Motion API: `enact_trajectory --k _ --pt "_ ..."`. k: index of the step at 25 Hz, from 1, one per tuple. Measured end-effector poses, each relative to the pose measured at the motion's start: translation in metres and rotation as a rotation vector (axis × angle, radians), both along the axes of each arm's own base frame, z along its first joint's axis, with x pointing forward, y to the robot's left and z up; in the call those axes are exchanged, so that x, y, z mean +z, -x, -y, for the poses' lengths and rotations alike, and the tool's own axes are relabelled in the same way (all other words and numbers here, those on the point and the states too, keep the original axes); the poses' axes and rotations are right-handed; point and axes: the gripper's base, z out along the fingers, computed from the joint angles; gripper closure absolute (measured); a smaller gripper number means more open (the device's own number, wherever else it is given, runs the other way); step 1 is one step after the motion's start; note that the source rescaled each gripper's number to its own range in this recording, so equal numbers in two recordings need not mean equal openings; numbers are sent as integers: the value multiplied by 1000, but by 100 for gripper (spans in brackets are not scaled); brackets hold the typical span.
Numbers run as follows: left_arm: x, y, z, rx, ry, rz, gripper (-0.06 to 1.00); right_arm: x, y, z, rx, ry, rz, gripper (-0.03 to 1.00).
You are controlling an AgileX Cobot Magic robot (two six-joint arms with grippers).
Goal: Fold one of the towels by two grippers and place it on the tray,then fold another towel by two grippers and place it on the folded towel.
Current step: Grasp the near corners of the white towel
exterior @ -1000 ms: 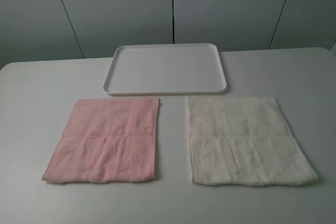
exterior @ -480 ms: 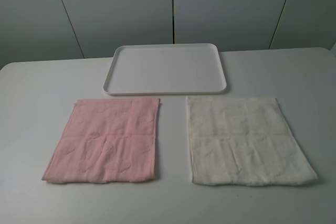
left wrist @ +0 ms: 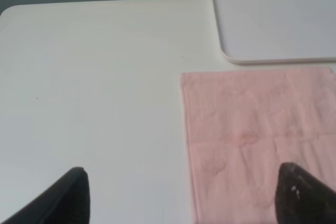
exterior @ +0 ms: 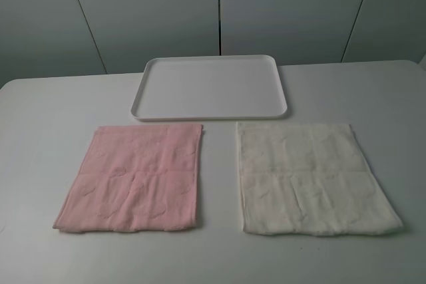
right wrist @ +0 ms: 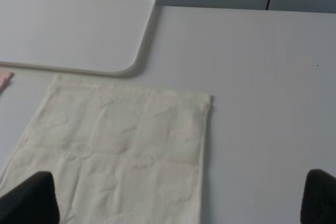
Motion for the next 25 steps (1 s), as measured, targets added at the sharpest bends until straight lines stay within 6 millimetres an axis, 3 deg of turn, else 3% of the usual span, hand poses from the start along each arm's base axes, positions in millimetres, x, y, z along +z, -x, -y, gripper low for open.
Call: enact_trajectory --k 25 --pt "7 -2 0 -22 -39 23 2 5 0 -8 50 -96 30 -3"
